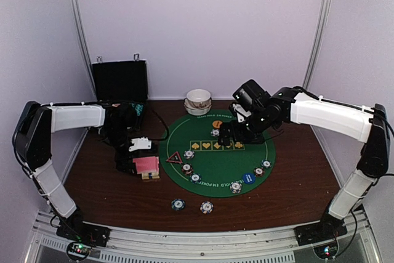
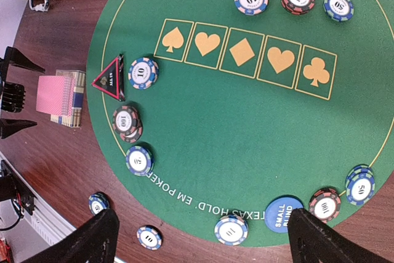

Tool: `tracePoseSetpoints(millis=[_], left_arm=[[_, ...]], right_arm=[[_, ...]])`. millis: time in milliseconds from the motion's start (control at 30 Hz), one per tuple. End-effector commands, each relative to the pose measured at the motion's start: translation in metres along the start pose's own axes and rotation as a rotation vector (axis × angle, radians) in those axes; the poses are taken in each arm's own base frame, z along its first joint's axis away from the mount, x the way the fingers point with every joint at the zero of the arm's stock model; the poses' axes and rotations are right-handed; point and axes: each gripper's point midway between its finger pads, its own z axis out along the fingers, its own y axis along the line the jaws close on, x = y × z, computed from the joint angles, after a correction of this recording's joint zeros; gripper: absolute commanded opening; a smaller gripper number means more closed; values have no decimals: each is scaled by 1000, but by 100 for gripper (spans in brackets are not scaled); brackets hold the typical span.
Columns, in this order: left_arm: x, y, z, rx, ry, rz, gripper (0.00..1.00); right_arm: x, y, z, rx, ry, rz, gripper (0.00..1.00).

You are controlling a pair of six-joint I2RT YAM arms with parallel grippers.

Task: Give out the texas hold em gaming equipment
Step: Pick up the face-down deck piles from the poker case.

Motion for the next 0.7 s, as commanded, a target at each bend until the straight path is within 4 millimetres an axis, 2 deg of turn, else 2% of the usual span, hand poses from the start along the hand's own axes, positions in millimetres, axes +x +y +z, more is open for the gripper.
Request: tracePoseSetpoints(millis=[0, 667], left_arm=[[-10, 10, -3, -36, -17, 15, 97], [-5, 14, 11, -39, 25, 6, 98]], right_arm=[[2, 0, -11, -4, -12, 1, 100], [3, -3, -11, 4, -10, -2, 99]])
